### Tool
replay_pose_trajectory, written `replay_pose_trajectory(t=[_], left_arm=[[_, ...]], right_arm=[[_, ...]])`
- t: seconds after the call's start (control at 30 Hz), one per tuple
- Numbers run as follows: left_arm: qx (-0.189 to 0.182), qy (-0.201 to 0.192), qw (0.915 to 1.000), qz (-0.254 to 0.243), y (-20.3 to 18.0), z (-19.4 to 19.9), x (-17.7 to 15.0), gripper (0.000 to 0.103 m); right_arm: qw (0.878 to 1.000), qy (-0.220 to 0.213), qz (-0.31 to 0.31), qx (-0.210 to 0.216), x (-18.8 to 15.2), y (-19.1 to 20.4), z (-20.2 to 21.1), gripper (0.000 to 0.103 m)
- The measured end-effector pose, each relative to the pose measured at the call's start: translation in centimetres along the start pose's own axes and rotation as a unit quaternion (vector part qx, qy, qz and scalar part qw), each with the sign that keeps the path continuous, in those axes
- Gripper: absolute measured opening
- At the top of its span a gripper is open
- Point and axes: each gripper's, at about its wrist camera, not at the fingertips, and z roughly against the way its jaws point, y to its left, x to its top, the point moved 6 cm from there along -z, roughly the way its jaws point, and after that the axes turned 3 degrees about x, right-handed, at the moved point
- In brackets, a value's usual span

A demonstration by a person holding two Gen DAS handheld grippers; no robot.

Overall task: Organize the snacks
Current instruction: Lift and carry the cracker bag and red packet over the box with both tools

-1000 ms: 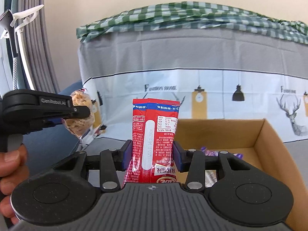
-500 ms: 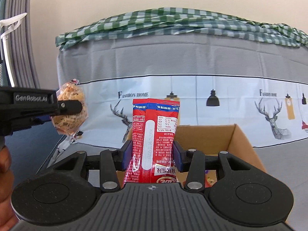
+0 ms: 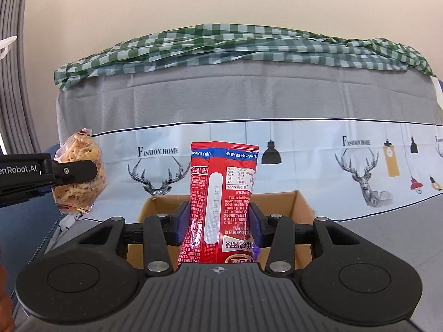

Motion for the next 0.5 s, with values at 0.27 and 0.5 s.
replay_pose_trajectory(t=[0.27, 0.5], left_arm=[[-0.014, 0.006, 0.9996, -0.023, -1.7, -0.5, -1.2, 0.028], [-0.040, 0.030, 0.9983, -0.030, -2.3, -1.0, -1.7, 0.045]], right_arm=[[1.000, -0.002, -0.002, -0.005, 0.0, -0.5, -0.1, 0.046], [1.000, 0.006, 0.006, -0.019, -0.2, -0.5, -0.3, 0.056]])
